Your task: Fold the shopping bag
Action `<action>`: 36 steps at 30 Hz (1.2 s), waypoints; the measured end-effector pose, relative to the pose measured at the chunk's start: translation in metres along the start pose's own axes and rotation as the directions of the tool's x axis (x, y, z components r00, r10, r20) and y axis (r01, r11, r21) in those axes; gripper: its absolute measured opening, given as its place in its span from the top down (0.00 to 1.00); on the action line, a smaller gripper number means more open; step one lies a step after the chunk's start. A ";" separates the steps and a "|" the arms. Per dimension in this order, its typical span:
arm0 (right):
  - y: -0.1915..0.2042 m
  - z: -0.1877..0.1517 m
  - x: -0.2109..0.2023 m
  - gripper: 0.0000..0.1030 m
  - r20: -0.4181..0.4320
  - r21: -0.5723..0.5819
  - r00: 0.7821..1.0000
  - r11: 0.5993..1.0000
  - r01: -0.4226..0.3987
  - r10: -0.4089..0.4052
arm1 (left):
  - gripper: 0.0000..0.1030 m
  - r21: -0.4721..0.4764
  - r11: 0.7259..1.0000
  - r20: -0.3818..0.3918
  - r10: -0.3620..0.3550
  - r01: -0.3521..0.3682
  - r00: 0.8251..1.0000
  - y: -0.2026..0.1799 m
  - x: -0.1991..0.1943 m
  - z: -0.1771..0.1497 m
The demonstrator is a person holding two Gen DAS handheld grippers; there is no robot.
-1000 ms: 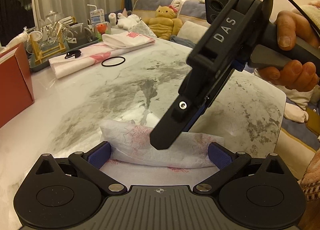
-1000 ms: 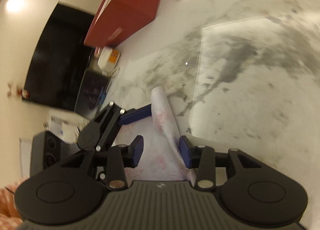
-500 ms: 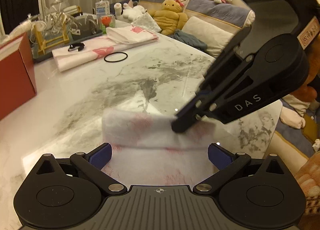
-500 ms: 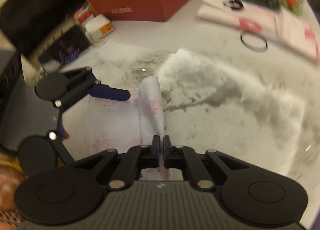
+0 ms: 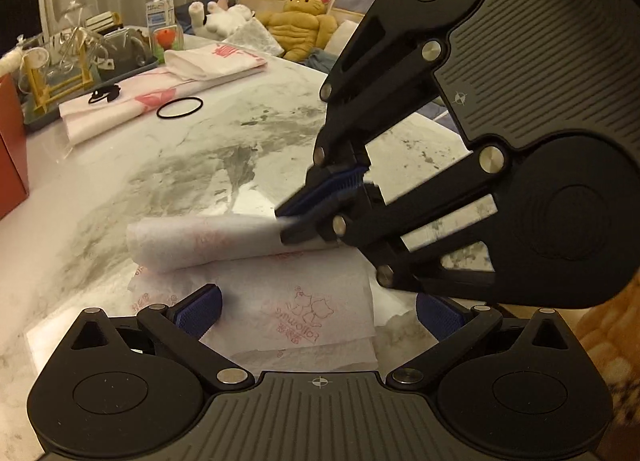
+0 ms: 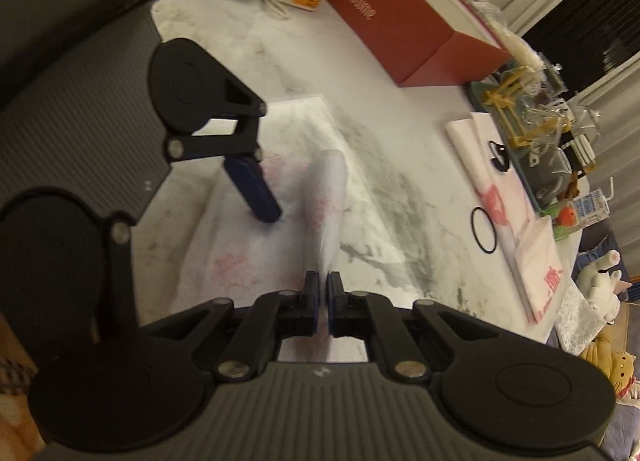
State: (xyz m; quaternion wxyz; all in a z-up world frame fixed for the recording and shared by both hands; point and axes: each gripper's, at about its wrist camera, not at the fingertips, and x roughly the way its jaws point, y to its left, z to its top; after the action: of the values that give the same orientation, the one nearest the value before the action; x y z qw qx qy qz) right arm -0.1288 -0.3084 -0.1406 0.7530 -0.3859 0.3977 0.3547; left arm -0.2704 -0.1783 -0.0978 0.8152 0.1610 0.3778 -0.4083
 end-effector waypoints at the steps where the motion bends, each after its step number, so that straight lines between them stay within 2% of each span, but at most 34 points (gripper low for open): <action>1: 0.000 0.001 0.001 0.95 0.000 0.014 0.999 0.999 -0.042 0.042 | 0.00 0.018 1.000 -0.003 0.004 -0.004 1.000 -0.002 0.000 0.000; 3: -0.003 0.003 0.006 0.92 -0.002 0.060 0.993 0.991 -0.119 0.119 | 0.00 0.042 0.999 -0.008 0.009 -0.009 1.000 -0.005 -0.001 -0.001; 9: -0.017 0.001 0.016 0.91 0.015 0.175 0.982 0.967 -0.187 0.187 | 0.00 0.027 0.999 -0.029 -0.016 0.016 0.999 -0.005 -0.011 -0.003; 13: -0.048 -0.005 0.024 0.91 0.061 0.366 0.957 0.885 -0.286 0.284 | 0.00 0.028 0.999 -0.036 -0.033 0.034 0.999 -0.008 -0.024 -0.009; 16: -0.060 -0.011 0.031 0.91 0.090 0.437 0.944 0.839 -0.323 0.317 | 0.00 -0.029 0.999 -0.006 -0.041 0.041 0.999 0.002 -0.040 -0.011; 20: -0.060 -0.018 0.029 0.91 0.107 0.445 0.943 0.833 -0.330 0.316 | 0.00 -0.094 0.995 0.054 -0.039 0.044 0.998 0.023 -0.063 -0.007; 22: -0.062 -0.019 0.030 0.91 0.114 0.446 0.942 0.831 -0.333 0.316 | 0.00 -0.109 0.992 0.059 -0.052 0.058 0.997 0.036 -0.069 -0.001; 25: -0.071 -0.027 0.030 0.92 0.146 0.518 0.924 0.768 -0.376 0.354 | 0.00 -0.160 0.985 0.023 -0.069 0.072 0.997 0.054 -0.061 0.001; 27: -0.076 -0.032 0.031 0.93 0.164 0.536 0.913 0.743 -0.401 0.374 | 0.00 -0.223 0.972 0.025 -0.072 0.076 0.997 0.067 -0.057 -0.001; 30: -0.076 -0.035 0.030 0.93 0.166 0.525 0.912 0.749 -0.404 0.376 | 0.00 -0.373 0.926 0.061 -0.033 0.053 0.998 0.094 -0.060 -0.008; 34: -0.067 -0.030 0.026 0.93 0.153 0.493 0.926 0.785 -0.374 0.345 | 0.00 -0.452 0.886 0.038 0.134 -0.103 0.990 0.112 -0.055 0.003; 36: -0.064 -0.027 0.025 0.93 0.145 0.482 0.931 0.798 -0.362 0.334 | 0.00 -0.400 0.903 -0.006 0.167 -0.155 0.986 0.109 -0.040 0.014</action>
State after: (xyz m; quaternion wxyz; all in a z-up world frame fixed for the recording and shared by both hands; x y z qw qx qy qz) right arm -0.0727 -0.3549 -0.1541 0.7591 -0.0881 0.5202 0.3813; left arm -0.1932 -0.0977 -0.0637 0.8670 0.0161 0.4271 -0.2562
